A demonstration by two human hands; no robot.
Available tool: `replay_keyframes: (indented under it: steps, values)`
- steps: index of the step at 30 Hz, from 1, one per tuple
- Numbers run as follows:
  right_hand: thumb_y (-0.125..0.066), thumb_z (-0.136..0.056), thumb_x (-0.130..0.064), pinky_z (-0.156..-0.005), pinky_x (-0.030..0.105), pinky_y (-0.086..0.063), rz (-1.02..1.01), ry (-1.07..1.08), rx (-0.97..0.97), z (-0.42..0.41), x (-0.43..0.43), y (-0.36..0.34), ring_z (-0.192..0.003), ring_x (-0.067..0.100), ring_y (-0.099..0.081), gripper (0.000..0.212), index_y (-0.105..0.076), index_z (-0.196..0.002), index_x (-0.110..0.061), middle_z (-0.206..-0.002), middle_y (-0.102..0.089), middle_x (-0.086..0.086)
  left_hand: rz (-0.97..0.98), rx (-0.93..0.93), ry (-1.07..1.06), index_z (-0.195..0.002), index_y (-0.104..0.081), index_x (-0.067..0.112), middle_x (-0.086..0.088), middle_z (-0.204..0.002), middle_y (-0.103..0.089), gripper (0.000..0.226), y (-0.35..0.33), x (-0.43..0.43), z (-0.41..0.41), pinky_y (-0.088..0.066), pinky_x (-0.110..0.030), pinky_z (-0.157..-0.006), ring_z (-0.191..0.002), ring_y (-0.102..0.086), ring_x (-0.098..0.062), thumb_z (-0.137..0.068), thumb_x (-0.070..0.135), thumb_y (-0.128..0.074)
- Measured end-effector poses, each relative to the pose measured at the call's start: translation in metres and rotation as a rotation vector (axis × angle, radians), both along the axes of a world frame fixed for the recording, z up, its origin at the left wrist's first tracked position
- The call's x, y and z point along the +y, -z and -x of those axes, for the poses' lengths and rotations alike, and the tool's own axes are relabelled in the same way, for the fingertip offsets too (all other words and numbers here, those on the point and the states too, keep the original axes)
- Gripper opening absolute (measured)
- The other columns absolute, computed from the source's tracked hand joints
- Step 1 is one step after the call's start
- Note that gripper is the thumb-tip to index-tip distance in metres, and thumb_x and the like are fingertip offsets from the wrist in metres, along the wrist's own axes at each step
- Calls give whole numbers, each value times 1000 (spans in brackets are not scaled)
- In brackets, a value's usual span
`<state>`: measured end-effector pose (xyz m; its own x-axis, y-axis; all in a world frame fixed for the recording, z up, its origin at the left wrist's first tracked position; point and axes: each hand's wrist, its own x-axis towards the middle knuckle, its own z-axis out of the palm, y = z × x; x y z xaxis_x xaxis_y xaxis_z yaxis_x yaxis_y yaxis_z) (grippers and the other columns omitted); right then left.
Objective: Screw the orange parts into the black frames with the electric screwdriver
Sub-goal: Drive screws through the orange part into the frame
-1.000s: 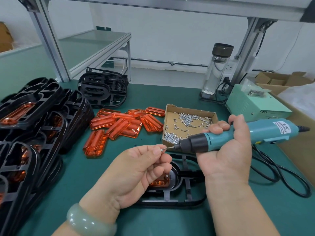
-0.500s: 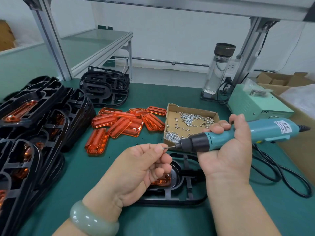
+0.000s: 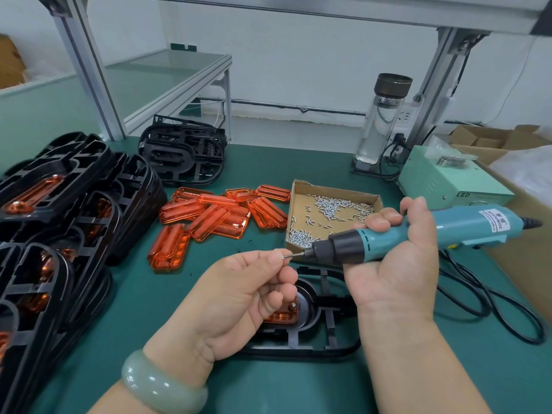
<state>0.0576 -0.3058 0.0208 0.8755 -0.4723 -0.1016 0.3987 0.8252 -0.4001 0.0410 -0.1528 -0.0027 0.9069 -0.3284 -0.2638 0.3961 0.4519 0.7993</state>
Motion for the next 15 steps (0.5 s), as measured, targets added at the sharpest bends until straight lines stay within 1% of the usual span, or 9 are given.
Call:
replay_keyframes:
  steps: [2, 5, 10, 13, 15]
  values:
    - [-58, -94, -25, -54, 18, -41, 19, 4, -3, 0, 0, -1, -46, 4, -44, 25, -49, -71, -23, -59, -46, -11, -24, -13, -1, -63, -74, 13, -7, -61, -63, 14, 0, -1, 0, -46, -14, -40, -47, -59, -11, -67, 21, -64]
    - [-57, -95, -25, -54, 18, -41, 39, 19, -18, 1, 1, -1, -46, 5, -44, 25, -49, -72, -23, -58, -46, -11, -109, -80, -27, -61, -73, 14, -6, -60, -63, 14, 0, -3, -1, -45, -14, -41, -48, -58, -10, -64, 25, -65]
    - [-58, -95, -24, -53, 17, -43, 64, 31, -35, 1, 3, 0, -46, 5, -45, 21, -48, -76, -23, -58, -47, -10, -177, -132, -72, -73, -65, 8, -5, -60, -63, 17, 4, -3, -1, -45, -14, -42, -48, -58, -10, -72, 24, -62]
    - [-58, -95, -24, -52, 17, -43, 58, 29, -32, 2, 4, 0, -46, 5, -45, 23, -48, -75, -22, -58, -47, -10, -175, -136, -67, -74, -67, 8, -6, -61, -64, 18, 4, -2, -1, -45, -15, -42, -49, -58, -10, -70, 25, -62]
    - [-58, -95, -24, -52, 16, -42, 46, 31, -25, 2, 3, -1, -46, 5, -45, 23, -48, -74, -22, -58, -47, -10, -143, -131, -52, -70, -73, 9, -7, -63, -66, 18, 3, 0, -1, -47, -15, -43, -50, -60, -11, -67, 24, -63]
